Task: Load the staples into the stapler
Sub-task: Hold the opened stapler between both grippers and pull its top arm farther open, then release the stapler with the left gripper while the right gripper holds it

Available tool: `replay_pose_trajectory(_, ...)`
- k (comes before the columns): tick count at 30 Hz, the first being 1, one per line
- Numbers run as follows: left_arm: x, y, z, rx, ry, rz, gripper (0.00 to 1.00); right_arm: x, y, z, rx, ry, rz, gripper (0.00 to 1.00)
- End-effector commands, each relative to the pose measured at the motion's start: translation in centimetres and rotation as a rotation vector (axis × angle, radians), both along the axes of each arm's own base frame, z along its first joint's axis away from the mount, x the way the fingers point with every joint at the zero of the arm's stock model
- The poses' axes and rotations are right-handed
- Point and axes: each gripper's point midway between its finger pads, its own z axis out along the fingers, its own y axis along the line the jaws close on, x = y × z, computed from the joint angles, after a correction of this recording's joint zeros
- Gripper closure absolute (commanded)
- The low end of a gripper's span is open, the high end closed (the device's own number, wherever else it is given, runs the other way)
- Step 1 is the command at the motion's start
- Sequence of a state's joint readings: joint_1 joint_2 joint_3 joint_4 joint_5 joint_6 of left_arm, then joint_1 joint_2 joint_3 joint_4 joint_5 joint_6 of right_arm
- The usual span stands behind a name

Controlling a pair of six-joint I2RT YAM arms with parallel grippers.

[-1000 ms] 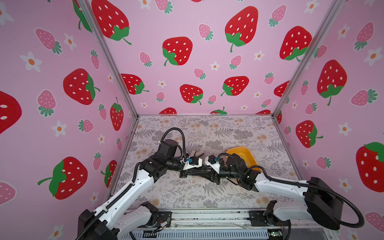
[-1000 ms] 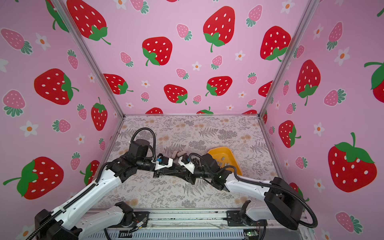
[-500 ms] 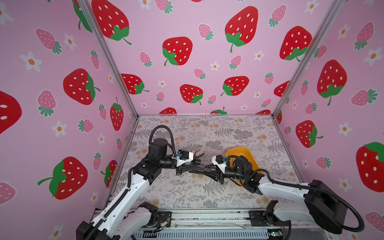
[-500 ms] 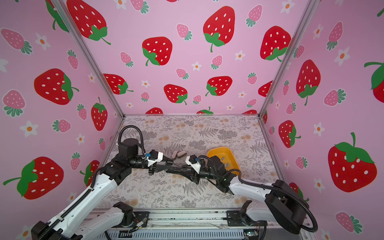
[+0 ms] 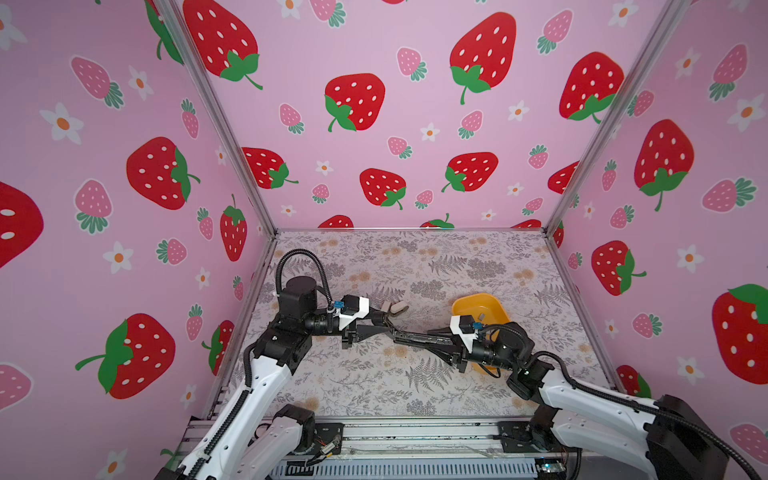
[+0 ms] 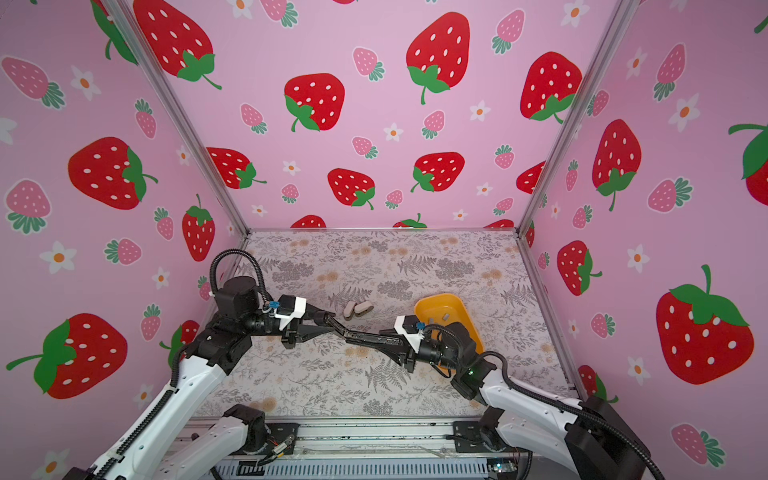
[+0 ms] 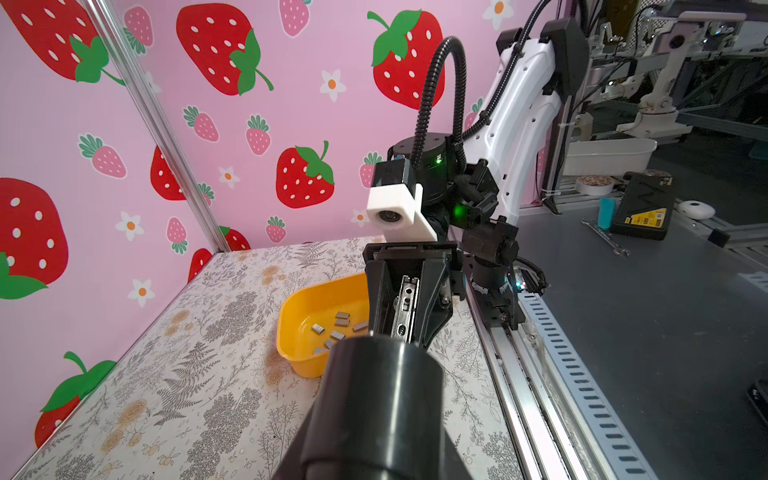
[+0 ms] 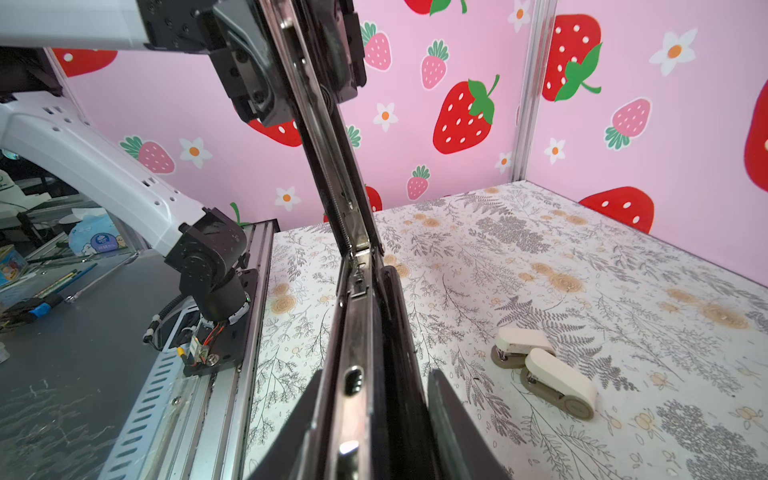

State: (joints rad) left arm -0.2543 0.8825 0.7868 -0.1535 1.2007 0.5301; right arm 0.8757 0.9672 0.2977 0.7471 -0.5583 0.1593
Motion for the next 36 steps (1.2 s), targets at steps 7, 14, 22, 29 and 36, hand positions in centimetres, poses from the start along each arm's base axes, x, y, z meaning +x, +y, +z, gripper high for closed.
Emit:
replay_pose_trajectory(7,5.0,3.4,2.0,0.009,-0.125,0.409,0.77,-1.8,-1.4,2.0,0.041,-0.104,0.032,1.0)
replay_pose_trajectory(14,6.3,5.0,2.1,-0.017,-0.136,0.566,0.6,-0.9,-2.2,3.3,0.081,-0.111,-0.051,1.0)
replay_pose_trajectory(22,8.4,7.0,2.1,-0.024,-0.089,0.737,0.44,1.0,-2.2,3.0,0.079,-0.062,-0.151,1.0)
replay_pose_trajectory(29,10.7,9.8,2.0,-0.022,-0.037,0.949,0.42,2.2,-2.3,3.1,0.095,-0.021,-0.213,1.0)
replay_pose_trajectory(36,10.8,10.0,1.9,-0.072,0.0,0.967,0.42,3.7,-2.9,3.5,0.174,0.039,-0.416,1.0)
